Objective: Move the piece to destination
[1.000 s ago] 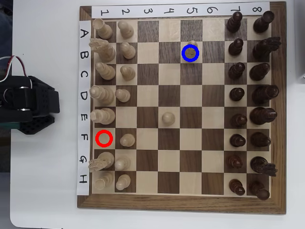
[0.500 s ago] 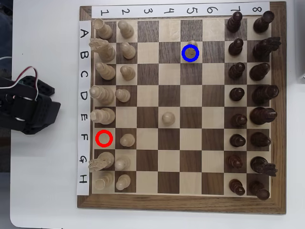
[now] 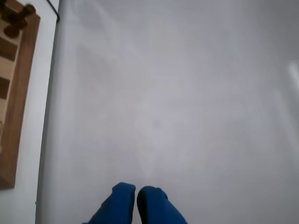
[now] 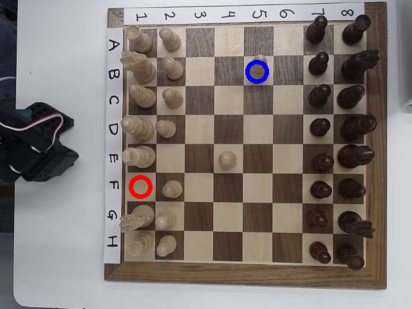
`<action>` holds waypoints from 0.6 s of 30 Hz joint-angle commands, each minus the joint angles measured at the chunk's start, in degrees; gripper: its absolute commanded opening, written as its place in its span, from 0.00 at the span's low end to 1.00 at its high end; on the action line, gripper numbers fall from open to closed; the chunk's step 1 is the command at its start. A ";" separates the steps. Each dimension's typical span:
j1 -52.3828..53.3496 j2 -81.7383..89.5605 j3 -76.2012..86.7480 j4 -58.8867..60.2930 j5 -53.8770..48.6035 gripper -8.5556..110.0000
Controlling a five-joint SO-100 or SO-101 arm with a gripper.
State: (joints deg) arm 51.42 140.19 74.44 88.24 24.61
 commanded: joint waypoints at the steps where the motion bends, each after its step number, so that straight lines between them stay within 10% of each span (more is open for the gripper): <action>1: 18.72 6.50 20.39 -11.25 -8.26 0.07; 18: 37.97 17.84 51.77 -23.73 -17.14 0.20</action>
State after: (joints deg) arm 79.98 151.96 113.55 73.48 11.25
